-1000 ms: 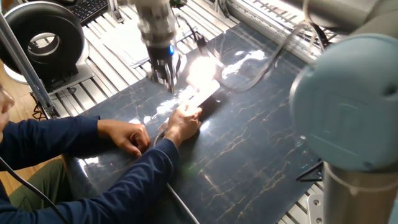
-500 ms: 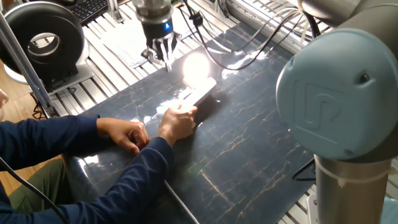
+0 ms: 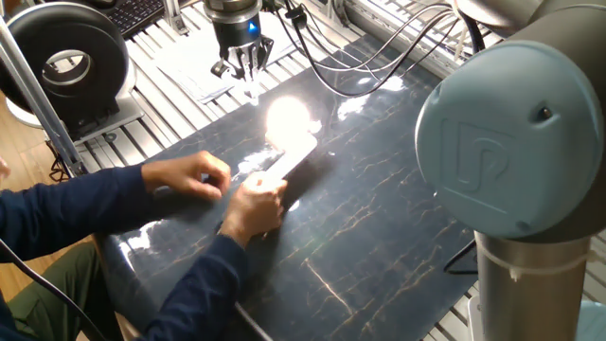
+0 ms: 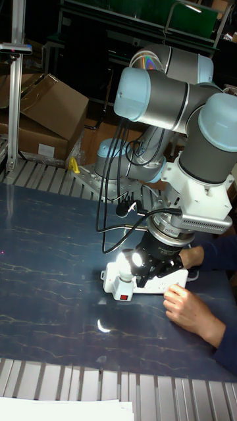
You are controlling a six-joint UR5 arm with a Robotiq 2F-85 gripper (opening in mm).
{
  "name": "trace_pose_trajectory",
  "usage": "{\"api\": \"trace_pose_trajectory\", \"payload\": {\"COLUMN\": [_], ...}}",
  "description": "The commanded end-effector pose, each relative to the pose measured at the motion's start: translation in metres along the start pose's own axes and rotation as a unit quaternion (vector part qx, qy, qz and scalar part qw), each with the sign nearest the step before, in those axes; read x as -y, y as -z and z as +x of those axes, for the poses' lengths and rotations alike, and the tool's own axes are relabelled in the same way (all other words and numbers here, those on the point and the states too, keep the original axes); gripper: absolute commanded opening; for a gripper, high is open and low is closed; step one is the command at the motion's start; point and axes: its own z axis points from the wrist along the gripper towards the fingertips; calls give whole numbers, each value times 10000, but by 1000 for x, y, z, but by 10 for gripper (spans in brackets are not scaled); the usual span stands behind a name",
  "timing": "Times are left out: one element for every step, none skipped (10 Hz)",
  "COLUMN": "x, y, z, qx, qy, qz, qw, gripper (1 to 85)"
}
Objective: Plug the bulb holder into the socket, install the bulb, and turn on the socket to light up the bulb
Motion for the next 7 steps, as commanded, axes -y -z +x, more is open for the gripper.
{"api": "trace_pose_trajectory", "payload": {"x": [-9, -11, -11, -13, -14, -14, -16], "y": [2, 1, 1, 1, 0, 1, 0], "z": [0, 1, 1, 2, 2, 2, 2], "qx": [-15, -36, -52, -65, -72, -71, -76], "qy": [-86, -100, -107, -136, -142, -127, -139], "qz": [-178, -195, -196, -220, -236, -236, -267], "qw": [9998, 9998, 9997, 9996, 9996, 9996, 9995], "gripper": [13, 13, 13, 13, 13, 13, 13]}}
